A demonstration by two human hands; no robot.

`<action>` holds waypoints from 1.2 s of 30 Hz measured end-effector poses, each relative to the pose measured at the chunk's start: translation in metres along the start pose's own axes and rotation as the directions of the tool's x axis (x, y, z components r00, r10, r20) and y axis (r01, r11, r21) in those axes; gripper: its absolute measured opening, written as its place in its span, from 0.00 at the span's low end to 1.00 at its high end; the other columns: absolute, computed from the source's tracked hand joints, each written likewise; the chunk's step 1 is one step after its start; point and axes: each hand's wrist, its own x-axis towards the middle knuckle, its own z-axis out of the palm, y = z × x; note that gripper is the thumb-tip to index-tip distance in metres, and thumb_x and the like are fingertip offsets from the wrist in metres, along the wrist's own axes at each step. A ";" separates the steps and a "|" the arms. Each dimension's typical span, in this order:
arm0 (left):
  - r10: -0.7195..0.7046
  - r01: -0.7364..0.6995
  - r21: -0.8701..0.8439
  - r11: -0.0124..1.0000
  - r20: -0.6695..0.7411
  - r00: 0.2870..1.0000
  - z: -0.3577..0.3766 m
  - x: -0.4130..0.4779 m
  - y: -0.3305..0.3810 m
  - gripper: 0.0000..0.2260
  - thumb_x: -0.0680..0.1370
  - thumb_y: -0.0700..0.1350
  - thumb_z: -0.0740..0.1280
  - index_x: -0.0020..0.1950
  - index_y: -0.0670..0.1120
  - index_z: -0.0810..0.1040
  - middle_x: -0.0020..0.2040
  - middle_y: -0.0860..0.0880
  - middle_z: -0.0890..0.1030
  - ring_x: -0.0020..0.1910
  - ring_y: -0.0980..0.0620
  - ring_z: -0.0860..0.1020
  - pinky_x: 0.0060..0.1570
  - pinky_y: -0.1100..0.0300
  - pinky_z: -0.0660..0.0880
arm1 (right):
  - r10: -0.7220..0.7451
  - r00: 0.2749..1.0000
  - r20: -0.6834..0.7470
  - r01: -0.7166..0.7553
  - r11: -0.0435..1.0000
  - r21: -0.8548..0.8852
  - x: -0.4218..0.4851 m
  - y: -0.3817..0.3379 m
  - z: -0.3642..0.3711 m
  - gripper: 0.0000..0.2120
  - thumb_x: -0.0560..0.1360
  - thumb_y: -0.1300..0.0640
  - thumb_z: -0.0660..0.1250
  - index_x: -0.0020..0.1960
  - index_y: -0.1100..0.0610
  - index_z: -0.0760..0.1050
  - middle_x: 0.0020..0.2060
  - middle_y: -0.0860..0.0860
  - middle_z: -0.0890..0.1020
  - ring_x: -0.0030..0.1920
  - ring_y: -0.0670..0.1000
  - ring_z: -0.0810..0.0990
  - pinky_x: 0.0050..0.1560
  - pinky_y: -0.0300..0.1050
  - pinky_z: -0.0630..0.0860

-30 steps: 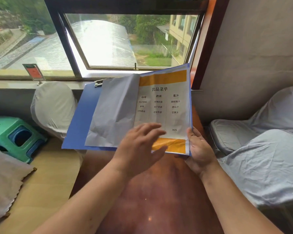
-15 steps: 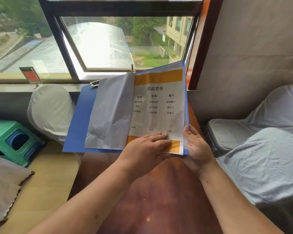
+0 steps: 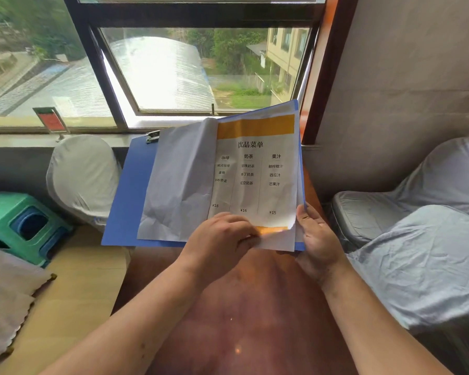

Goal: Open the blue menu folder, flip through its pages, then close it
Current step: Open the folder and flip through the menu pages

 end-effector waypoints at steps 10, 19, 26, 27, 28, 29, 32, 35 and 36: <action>-0.861 0.322 -0.914 0.247 -0.054 0.506 -0.022 -0.019 -0.039 0.06 0.82 0.39 0.68 0.45 0.46 0.78 0.33 0.48 0.80 0.28 0.51 0.81 0.30 0.56 0.82 | -0.055 0.997 0.052 0.053 0.998 0.040 -0.005 -0.016 0.001 0.19 0.90 0.51 0.60 0.77 0.55 0.75 0.71 0.60 0.82 0.68 0.64 0.83 0.68 0.69 0.76; -0.983 0.215 -0.975 -0.063 0.097 0.153 -0.023 -0.044 -0.083 0.05 0.82 0.42 0.68 0.47 0.47 0.76 0.37 0.46 0.81 0.27 0.56 0.83 0.30 0.62 0.82 | -0.066 0.998 -0.014 0.067 0.994 0.085 -0.006 -0.018 0.003 0.16 0.89 0.54 0.59 0.69 0.57 0.82 0.66 0.60 0.86 0.64 0.62 0.86 0.57 0.58 0.85; -0.956 0.700 -0.673 0.241 -0.287 0.053 -0.030 -0.048 -0.074 0.17 0.74 0.48 0.74 0.55 0.47 0.69 0.44 0.51 0.74 0.38 0.48 0.77 0.35 0.57 0.69 | -0.056 0.998 -0.043 0.059 0.996 0.071 -0.006 -0.014 0.009 0.16 0.89 0.54 0.59 0.65 0.54 0.85 0.65 0.59 0.86 0.64 0.62 0.86 0.59 0.60 0.84; -0.890 0.729 -0.549 0.409 -0.418 0.184 -0.032 -0.048 -0.066 0.18 0.74 0.48 0.75 0.55 0.49 0.68 0.47 0.50 0.74 0.42 0.45 0.77 0.40 0.56 0.69 | -0.056 0.997 -0.046 0.059 0.995 0.074 -0.006 -0.013 0.009 0.16 0.89 0.54 0.59 0.64 0.54 0.86 0.65 0.59 0.87 0.64 0.62 0.86 0.59 0.60 0.84; -0.769 0.685 -0.410 0.603 -0.529 0.360 -0.033 -0.045 -0.056 0.17 0.74 0.48 0.75 0.54 0.50 0.68 0.49 0.49 0.74 0.46 0.44 0.77 0.44 0.54 0.70 | -0.055 0.997 -0.047 0.059 0.995 0.077 -0.006 -0.013 0.010 0.16 0.89 0.55 0.59 0.63 0.53 0.87 0.65 0.59 0.86 0.63 0.61 0.87 0.58 0.60 0.85; -0.609 0.584 -0.266 0.767 -0.587 0.533 -0.033 -0.040 -0.044 0.16 0.74 0.47 0.75 0.54 0.50 0.70 0.51 0.49 0.74 0.49 0.45 0.76 0.48 0.53 0.70 | -0.054 0.997 -0.049 0.057 0.996 0.074 -0.006 -0.012 0.011 0.16 0.89 0.54 0.59 0.63 0.53 0.86 0.66 0.60 0.86 0.63 0.61 0.87 0.59 0.60 0.84; -0.125 0.173 0.079 0.982 -0.415 0.901 -0.029 -0.015 -0.009 0.18 0.75 0.51 0.74 0.62 0.47 0.78 0.62 0.47 0.78 0.61 0.43 0.77 0.61 0.47 0.74 | -0.036 0.999 -0.039 0.037 0.999 0.037 -0.005 -0.008 0.016 0.18 0.89 0.53 0.58 0.73 0.58 0.79 0.70 0.63 0.83 0.68 0.66 0.83 0.68 0.69 0.77; 0.039 -0.040 0.180 0.983 0.007 0.999 -0.020 0.007 0.015 0.29 0.76 0.64 0.70 0.73 0.51 0.76 0.78 0.46 0.71 0.77 0.44 0.68 0.75 0.42 0.65 | -0.021 1.000 0.000 0.021 0.997 0.073 -0.004 -0.004 0.019 0.20 0.90 0.53 0.57 0.75 0.61 0.76 0.71 0.65 0.81 0.69 0.68 0.81 0.65 0.68 0.79; 0.026 -0.051 0.200 0.978 0.125 0.992 -0.016 0.011 0.020 0.33 0.76 0.68 0.67 0.76 0.54 0.72 0.81 0.48 0.66 0.80 0.46 0.62 0.78 0.43 0.60 | -0.014 1.000 0.023 0.012 0.996 0.092 -0.004 -0.003 0.019 0.20 0.90 0.54 0.56 0.75 0.62 0.76 0.71 0.65 0.81 0.69 0.67 0.81 0.63 0.64 0.82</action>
